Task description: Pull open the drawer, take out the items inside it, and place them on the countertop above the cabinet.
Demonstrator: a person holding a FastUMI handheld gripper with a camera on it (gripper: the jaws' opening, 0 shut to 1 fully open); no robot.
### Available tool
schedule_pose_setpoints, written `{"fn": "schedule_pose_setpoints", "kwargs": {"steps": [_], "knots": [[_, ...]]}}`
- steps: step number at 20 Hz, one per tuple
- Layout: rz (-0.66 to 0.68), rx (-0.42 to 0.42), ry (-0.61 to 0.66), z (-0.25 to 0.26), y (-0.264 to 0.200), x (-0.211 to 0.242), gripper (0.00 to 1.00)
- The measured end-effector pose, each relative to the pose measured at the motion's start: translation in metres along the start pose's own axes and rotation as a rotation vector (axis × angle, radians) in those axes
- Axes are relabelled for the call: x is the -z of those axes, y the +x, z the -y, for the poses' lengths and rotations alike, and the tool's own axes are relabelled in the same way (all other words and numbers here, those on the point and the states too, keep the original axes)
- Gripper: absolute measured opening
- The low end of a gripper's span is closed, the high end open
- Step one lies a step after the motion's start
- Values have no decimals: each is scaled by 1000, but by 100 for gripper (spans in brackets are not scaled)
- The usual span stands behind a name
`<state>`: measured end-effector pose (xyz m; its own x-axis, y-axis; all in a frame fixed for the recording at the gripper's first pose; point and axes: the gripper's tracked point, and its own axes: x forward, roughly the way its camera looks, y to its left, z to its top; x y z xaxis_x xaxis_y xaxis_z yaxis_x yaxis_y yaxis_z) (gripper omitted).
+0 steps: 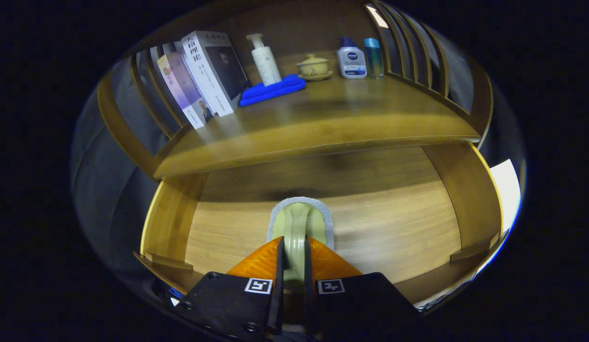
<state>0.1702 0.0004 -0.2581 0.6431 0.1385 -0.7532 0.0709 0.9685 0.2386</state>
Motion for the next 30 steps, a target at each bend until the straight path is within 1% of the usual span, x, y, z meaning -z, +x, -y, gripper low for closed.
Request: {"fn": "schedule_pose_setpoints", "kwargs": {"steps": [5,9,11,15,20,23,26,30], "knots": [[91,-57,2,-8,-42,-27,21],[179,-74,11,-13,-63,-61,20],[217,-59,0,-11,-66,-81,20],[249,-15,-56,-9,-57,-111,20],[280,-23,-56,-13,-34,-156,20],[300,-6,-50,-13,-16,-183,20],[293,40,-88,-5,2,-195,20],[272,68,-98,-1,23,-199,20]]}}
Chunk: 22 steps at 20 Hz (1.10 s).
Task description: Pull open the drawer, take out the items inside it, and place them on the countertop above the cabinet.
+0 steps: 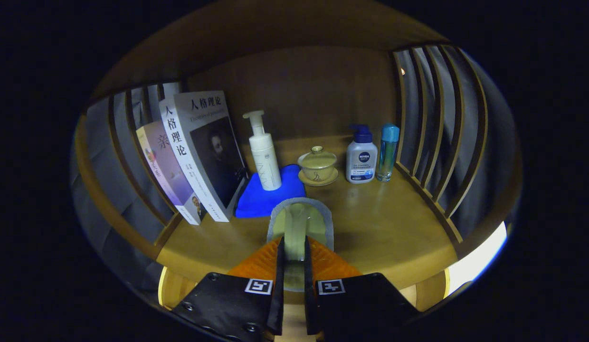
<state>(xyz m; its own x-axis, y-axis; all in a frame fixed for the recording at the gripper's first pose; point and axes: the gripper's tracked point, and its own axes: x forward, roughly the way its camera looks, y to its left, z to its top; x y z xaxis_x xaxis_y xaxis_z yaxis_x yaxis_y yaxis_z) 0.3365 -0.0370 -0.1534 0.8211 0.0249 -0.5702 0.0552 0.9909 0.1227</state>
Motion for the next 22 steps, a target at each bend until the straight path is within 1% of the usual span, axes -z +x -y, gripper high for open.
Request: {"fn": "schedule_pose_setpoints", "kwargs": {"steps": [4,7,9,12,13,16,19,22], "knots": [[-16,7,4,0,10,2,20],[20,33,19,4,10,-7,29],[46,22,20,1,4,-12,36],[117,12,0,-1,-16,-16,83],[154,12,-6,-1,-39,-18,98],[277,-18,-21,-12,-80,-13,98],[384,-67,-54,-26,-129,5,98],[494,-64,-74,-36,-179,31,98]]}}
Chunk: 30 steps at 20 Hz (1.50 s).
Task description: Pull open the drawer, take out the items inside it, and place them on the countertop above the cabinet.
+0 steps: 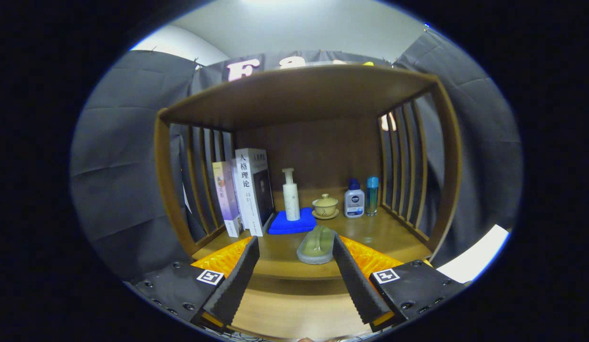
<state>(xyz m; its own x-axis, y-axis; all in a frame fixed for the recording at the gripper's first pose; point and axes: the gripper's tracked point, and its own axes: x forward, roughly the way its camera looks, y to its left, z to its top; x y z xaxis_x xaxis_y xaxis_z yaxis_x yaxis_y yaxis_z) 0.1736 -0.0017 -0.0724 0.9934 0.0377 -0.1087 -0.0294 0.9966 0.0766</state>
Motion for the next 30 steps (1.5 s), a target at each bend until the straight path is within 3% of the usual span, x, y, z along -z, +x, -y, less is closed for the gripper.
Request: {"fn": "schedule_pose_setpoints", "kwargs": {"steps": [5,10,15,22,30], "knots": [[65,-20,-6,-31,-73,31,98],[41,22,-75,-36,-106,79,98],[33,49,-60,-30,-116,102,98],[-75,93,22,-9,-111,161,98],[-138,114,-29,-2,-92,208,98]]}}
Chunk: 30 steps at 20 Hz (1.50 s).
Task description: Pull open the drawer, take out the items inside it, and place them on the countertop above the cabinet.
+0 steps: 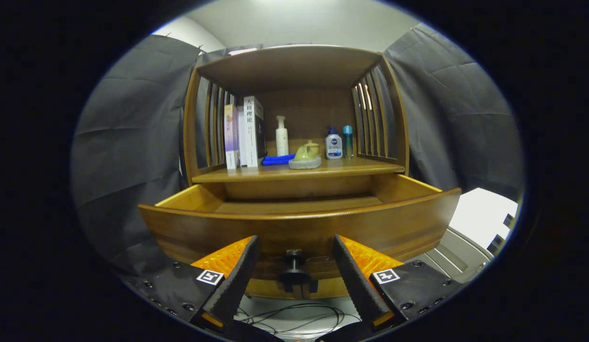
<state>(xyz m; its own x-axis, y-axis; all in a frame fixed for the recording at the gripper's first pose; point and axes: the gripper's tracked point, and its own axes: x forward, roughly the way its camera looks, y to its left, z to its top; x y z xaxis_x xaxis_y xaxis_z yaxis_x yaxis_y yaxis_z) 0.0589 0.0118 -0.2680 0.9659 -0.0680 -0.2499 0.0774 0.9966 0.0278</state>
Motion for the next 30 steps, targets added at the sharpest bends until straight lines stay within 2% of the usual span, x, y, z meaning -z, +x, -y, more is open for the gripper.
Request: {"fn": "schedule_pose_setpoints", "kwargs": {"steps": [6,14,30], "knots": [[-50,18,-2,8,16,19,98],[-31,24,0,7,18,18,98],[-41,41,-31,6,109,-8,98]]}}
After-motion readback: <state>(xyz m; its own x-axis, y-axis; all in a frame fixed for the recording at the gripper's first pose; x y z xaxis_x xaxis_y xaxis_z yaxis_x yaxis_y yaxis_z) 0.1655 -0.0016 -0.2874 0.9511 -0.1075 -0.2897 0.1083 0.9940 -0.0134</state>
